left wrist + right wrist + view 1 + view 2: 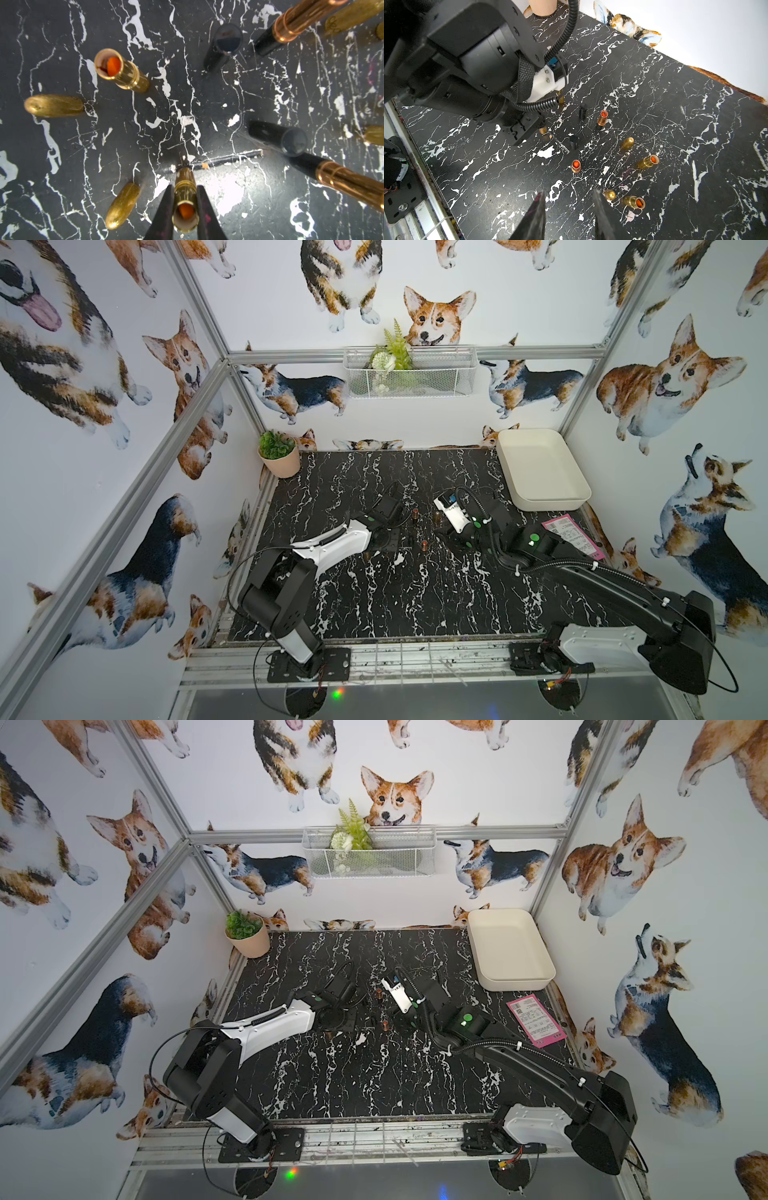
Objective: Open the lipstick cap
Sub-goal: Place the lipstick at the center of the board.
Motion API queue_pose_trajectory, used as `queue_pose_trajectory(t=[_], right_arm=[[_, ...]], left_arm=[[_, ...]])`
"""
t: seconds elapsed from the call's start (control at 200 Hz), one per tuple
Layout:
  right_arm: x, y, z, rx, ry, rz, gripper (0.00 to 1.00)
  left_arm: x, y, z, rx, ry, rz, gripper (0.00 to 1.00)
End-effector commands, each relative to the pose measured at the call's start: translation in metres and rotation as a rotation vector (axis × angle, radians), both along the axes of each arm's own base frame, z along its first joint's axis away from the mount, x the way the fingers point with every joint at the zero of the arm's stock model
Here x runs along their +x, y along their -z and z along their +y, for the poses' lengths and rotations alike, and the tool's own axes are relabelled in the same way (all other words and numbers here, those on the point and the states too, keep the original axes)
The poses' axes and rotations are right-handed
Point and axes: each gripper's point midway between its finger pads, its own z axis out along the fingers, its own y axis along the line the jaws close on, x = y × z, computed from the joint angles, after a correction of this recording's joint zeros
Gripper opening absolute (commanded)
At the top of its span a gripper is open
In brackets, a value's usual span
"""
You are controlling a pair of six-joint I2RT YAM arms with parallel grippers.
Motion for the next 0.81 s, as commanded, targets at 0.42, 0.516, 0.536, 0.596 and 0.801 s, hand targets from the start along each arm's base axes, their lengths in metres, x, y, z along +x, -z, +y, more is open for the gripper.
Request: queue_pose_trajectory(t=[0.42, 0.516, 0.536, 0.596, 0.801], right_arm=[[0.003, -0.002, 0.0, -0.004, 0.009, -0.008, 0.4], [0.003, -0.001, 0.0, -0.007, 0.009, -0.007, 0.4], [0.003, -0.002, 0.0, -0.007, 0.01, -0.007, 0.4], [0.004, -0.002, 0.001, -0.007, 0.009, -0.009, 0.41], [0.004, -0.002, 0.001, -0.01, 0.006, -0.007, 0.41]], left_arm=[[-0.008, 0.008, -0.002, -0.001, -0.015, -0.003, 0.21], [-0.01, 0.009, -0.001, 0.002, -0.02, -0.001, 0.23], [-0.01, 0.01, -0.001, 0.002, -0.021, -0.001, 0.23], [-0.011, 0.01, 0.0, 0.002, -0.022, 0.001, 0.24], [-0.012, 0.01, 0.0, 0.002, -0.023, 0.004, 0.34]])
